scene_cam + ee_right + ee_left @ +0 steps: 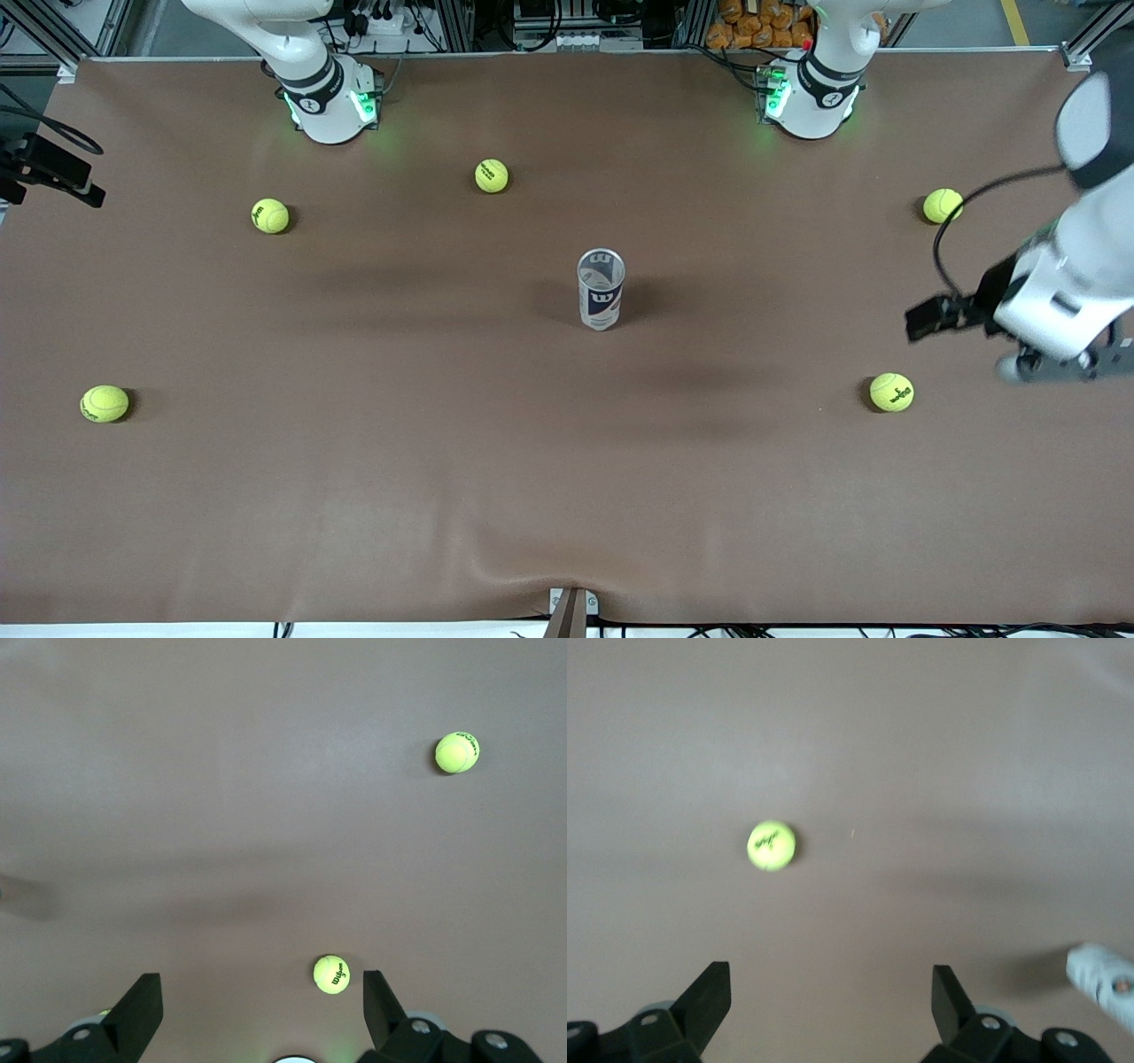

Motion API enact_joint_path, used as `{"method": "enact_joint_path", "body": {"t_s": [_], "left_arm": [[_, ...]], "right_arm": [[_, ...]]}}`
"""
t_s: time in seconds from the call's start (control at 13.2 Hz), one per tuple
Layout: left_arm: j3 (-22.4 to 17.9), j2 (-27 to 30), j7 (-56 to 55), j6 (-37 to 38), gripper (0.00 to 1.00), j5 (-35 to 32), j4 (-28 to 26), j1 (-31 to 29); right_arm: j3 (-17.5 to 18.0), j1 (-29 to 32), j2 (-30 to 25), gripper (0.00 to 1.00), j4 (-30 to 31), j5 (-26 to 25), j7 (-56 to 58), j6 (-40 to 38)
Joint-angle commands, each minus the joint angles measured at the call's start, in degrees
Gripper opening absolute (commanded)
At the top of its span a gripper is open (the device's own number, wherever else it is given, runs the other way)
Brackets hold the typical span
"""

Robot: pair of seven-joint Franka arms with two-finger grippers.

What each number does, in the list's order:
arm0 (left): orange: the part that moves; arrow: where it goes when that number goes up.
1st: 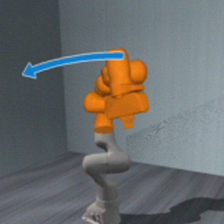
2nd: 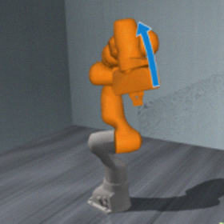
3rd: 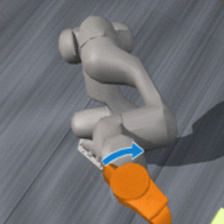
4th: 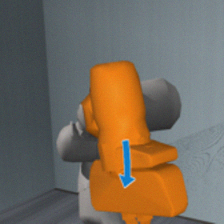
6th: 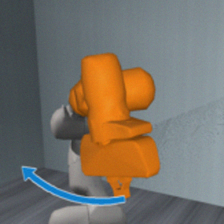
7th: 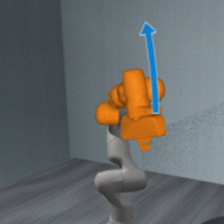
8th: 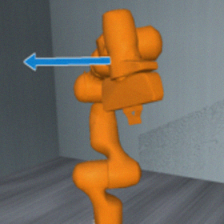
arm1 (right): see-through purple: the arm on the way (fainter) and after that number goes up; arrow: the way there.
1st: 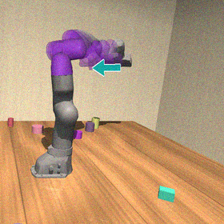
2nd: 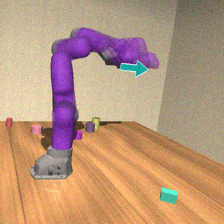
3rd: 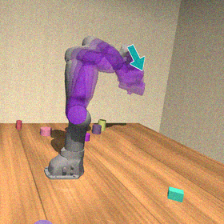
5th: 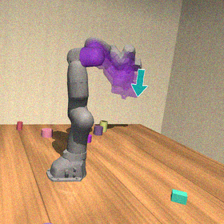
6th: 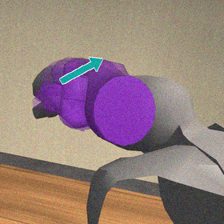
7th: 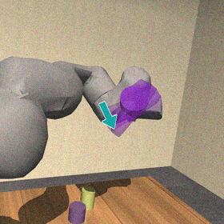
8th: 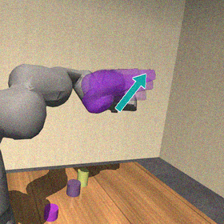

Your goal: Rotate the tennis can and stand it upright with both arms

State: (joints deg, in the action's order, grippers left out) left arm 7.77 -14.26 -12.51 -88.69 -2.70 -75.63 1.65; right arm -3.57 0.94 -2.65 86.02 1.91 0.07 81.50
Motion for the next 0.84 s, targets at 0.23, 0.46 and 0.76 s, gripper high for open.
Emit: {"method": "enact_joint_path", "body": {"t_s": [0.23,0.46,0.76], "left_arm": [[-3.5,17.1,6.7,3.1,1.0,0.9,-15.9,1.0],[-4.7,18.5,7.6,3.0,1.0,0.9,-17.3,1.0],[-9.4,16.3,14.0,-2.9,1.0,1.0,-15.2,1.2]], "right_arm": [[0.1,-0.2,-0.3,1.0,-1.1,0.7,-1.2,-0.2],[0.1,-0.2,-0.2,1.0,-1.1,0.8,-1.4,0.0],[0.0,-0.2,-0.1,1.0,-1.1,0.1,-1.5,-0.1]]}}
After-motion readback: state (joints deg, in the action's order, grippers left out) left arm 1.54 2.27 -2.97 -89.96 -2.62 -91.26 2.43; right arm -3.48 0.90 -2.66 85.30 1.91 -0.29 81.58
